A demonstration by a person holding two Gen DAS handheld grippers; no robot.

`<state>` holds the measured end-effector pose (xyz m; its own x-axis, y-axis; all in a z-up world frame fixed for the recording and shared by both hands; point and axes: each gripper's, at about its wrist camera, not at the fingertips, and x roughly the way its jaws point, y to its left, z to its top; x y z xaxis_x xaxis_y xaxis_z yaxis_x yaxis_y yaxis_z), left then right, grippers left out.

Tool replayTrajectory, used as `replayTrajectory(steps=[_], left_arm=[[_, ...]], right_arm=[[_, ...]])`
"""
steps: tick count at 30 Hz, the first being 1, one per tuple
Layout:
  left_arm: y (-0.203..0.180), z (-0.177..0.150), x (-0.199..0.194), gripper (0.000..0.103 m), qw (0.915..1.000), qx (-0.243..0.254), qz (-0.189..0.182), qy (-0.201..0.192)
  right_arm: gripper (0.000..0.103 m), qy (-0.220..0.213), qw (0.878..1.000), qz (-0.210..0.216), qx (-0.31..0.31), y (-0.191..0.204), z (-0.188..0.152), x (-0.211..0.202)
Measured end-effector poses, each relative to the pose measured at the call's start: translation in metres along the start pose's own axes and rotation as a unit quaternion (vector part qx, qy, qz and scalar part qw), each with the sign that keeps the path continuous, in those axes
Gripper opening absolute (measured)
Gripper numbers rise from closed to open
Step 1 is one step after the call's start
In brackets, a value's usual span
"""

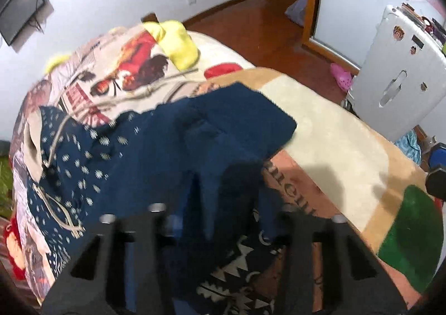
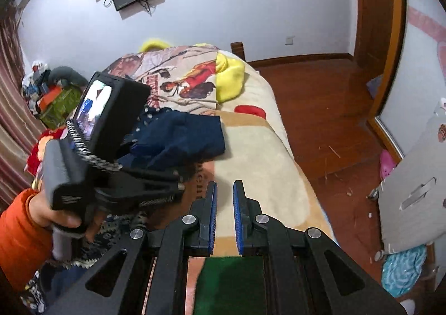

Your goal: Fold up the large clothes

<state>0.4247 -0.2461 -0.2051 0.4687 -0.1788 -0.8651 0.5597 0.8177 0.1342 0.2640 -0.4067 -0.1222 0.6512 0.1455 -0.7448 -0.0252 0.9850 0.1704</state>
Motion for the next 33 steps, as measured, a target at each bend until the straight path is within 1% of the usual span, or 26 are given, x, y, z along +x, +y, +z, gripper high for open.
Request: replayTrajectory(steps=[1,4,8,11,14,16,17,18,20,24,27,29,30,33], left_arm=[[0.002,0.000,-0.003,0.014,1.0000,-0.003,-0.005,-0.005],[0.021,0.000,-0.026,0.007,0.9984,-0.032,-0.024,-0.041],[0.056,-0.004,-0.064,0.007,0.9926,-0.077,-0.039,-0.085],[0.085,-0.014,-0.090,0.006,0.9884,-0.099,-0.031,-0.112],[0.123,-0.033,-0.115,0.006,0.9815,-0.136,-0.028,-0.132],[0.157,-0.052,-0.131,0.006,0.9761,-0.164,-0.012,-0.142],[0.165,-0.057,-0.135,0.006,0.9747,-0.171,-0.006,-0.144],[0.181,-0.068,-0.140,0.006,0.9718,-0.184,0.005,-0.147],[0.212,-0.089,-0.144,0.006,0.9662,-0.213,0.020,-0.143],[0.259,-0.131,-0.138,0.006,0.9556,-0.265,0.028,-0.126],[0.282,-0.163,-0.122,0.006,0.9489,-0.295,0.029,-0.108],[0.291,-0.184,-0.110,0.006,0.9449,-0.313,0.018,-0.093],[0.294,-0.198,-0.102,0.006,0.9421,-0.325,0.011,-0.083],[0.300,-0.226,-0.077,0.006,0.9363,-0.347,-0.007,-0.054]], right_arm=[[0.007,0.001,1.000,0.002,-0.001,-0.002,0.000,0.001],[0.007,-0.003,1.000,0.010,-0.005,-0.002,-0.001,0.002],[0.007,-0.005,1.000,0.019,-0.024,0.008,0.002,0.007],[0.007,-0.001,0.999,0.030,-0.035,0.019,0.007,0.013],[0.007,0.007,0.998,0.044,-0.043,0.032,0.015,0.020],[0.007,0.016,0.997,0.059,-0.046,0.041,0.021,0.027],[0.007,0.020,0.997,0.065,-0.047,0.045,0.023,0.030],[0.007,0.026,0.996,0.072,-0.048,0.050,0.027,0.035],[0.007,0.036,0.995,0.080,-0.051,0.060,0.032,0.044],[0.008,0.068,0.991,0.096,-0.057,0.082,0.037,0.070],[0.008,0.115,0.986,0.101,-0.064,0.098,0.034,0.101],[0.007,0.156,0.982,0.086,-0.066,0.106,0.026,0.126],[0.007,0.165,0.981,0.079,-0.067,0.107,0.023,0.133],[0.007,0.165,0.981,0.077,-0.073,0.112,0.019,0.140]])
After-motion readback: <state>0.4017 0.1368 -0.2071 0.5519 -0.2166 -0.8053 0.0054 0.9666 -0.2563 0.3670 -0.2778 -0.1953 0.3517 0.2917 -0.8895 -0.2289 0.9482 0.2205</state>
